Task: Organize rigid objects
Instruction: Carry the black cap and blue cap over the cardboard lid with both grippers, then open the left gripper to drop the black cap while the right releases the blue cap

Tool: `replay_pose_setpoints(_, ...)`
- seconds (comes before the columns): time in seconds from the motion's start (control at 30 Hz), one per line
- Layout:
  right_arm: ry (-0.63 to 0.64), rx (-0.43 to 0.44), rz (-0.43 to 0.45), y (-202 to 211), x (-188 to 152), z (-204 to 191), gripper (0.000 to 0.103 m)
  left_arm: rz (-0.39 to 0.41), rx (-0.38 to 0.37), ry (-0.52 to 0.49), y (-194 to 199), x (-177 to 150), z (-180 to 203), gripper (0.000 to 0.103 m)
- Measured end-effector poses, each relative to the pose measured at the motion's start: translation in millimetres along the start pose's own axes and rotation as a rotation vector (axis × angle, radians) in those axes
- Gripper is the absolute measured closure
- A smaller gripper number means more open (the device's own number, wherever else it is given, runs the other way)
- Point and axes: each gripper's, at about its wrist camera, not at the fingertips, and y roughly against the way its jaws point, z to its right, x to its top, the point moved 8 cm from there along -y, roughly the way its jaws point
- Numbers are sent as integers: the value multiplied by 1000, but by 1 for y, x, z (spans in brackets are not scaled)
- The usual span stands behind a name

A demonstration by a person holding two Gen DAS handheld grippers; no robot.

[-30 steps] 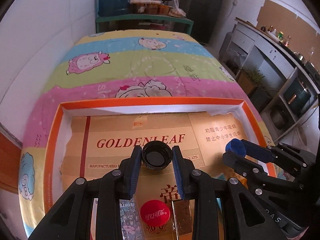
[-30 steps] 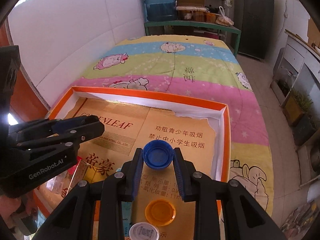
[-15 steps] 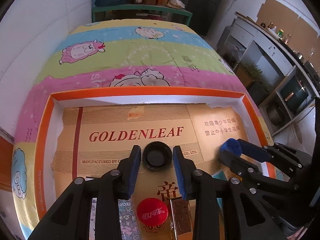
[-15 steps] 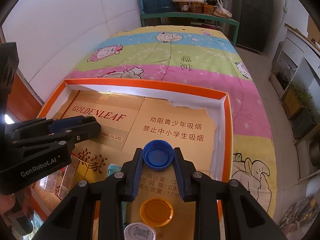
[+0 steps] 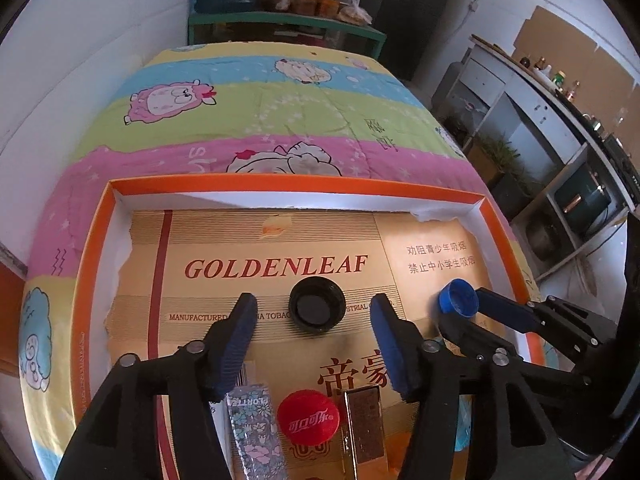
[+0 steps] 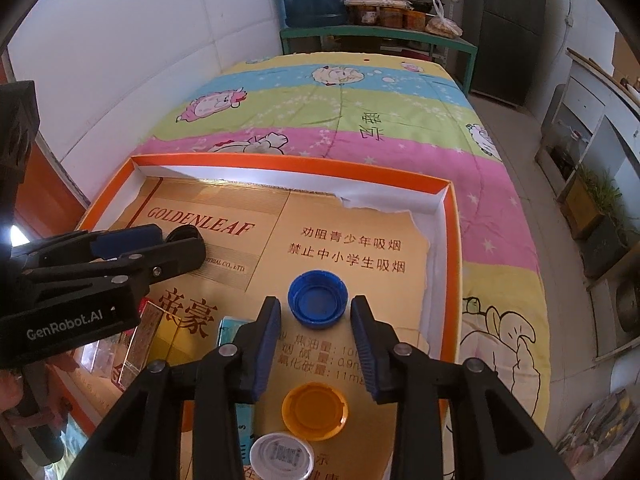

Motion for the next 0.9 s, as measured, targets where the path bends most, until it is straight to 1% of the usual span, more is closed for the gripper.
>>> replay_pose_setpoints(0.1, -5, -2, 2, 3, -2, 0, 66, 2, -5, 3, 1, -2, -2, 40)
replay_pose_setpoints(0.2, 0, -5, 7, 5, -4, -2, 62, 7, -9, 4, 3, -4, -2, 38)
replay_pose_setpoints(0.37, -2, -5, 19, 14, -5, -6, 59, 23, -19, 10, 11, -5, -3, 38)
replay_pose_setpoints(0.5, -4, 3, 38, 24, -6, -11, 55, 46, -35, 23, 24, -6, -4, 38)
replay_pose_setpoints(0.63, -4, 2, 46, 33, -10, -17, 54, 63, -52, 24, 37, -10, -3, 38)
replay_pose_setpoints(0.9, -20, -16, 70, 50, -18, -22, 54, 96, -62, 25, 61, -23, -1, 38)
